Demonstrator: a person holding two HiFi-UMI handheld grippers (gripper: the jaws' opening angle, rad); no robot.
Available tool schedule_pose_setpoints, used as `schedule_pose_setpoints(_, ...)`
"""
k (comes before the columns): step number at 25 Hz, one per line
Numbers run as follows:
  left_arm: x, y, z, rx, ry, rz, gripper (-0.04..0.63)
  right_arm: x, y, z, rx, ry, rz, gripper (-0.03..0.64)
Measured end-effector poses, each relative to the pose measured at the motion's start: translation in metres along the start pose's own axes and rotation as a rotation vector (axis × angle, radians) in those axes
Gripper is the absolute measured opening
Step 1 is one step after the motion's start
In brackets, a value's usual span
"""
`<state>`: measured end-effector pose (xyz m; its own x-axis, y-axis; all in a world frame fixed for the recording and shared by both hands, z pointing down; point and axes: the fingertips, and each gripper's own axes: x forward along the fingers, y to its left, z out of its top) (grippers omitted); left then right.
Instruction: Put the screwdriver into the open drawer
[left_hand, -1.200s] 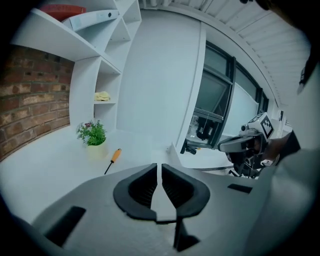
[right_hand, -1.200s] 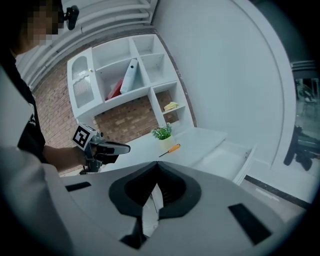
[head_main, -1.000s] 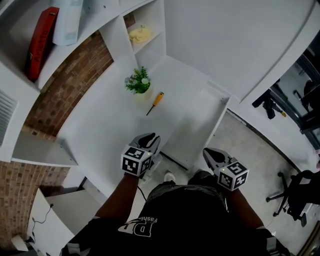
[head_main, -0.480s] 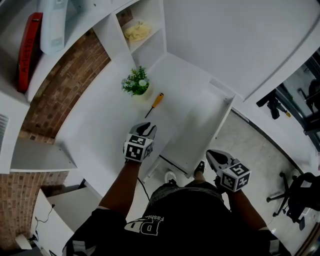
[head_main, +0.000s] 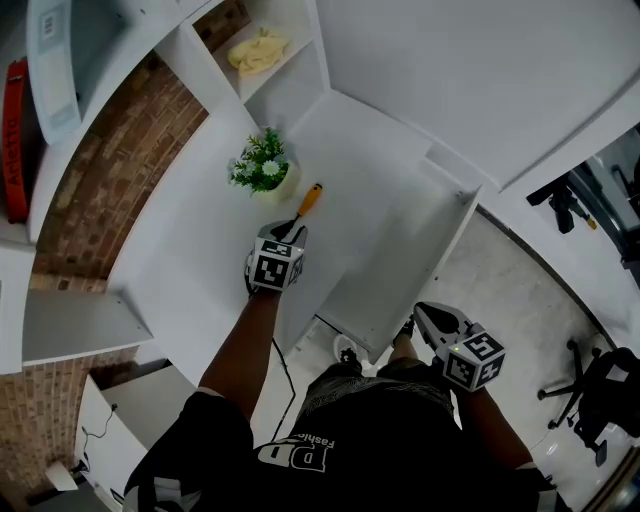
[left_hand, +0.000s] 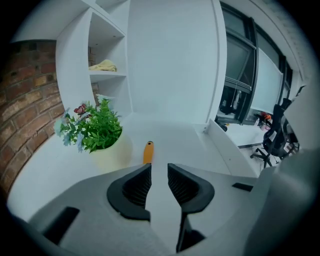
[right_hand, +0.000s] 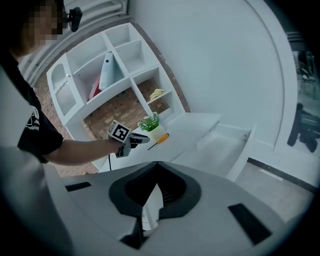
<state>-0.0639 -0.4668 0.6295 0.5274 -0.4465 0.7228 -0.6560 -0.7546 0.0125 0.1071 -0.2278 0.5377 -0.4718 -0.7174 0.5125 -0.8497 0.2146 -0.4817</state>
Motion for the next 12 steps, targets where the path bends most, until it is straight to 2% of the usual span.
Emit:
schedule_pose_setpoints(4,0.028,0.016,-0.003,0.022,0.067,0.005,0.101,0.002,-0.015,0.002,0.02,0.012,-0.006,0.005)
schedule_pose_setpoints(9,0.054,0.031,-0.002,0.013,0.116,0.011,0.106,0.003,-0.029,0.001,0.047,0.021,-0.016,0.003)
schedule_pose_setpoints(12,0.069,0.031,-0.004,0.046,0.159,-0.006,0.104,0.003,-0.038,-0.001,0.068,0.028,-0.026,0.003)
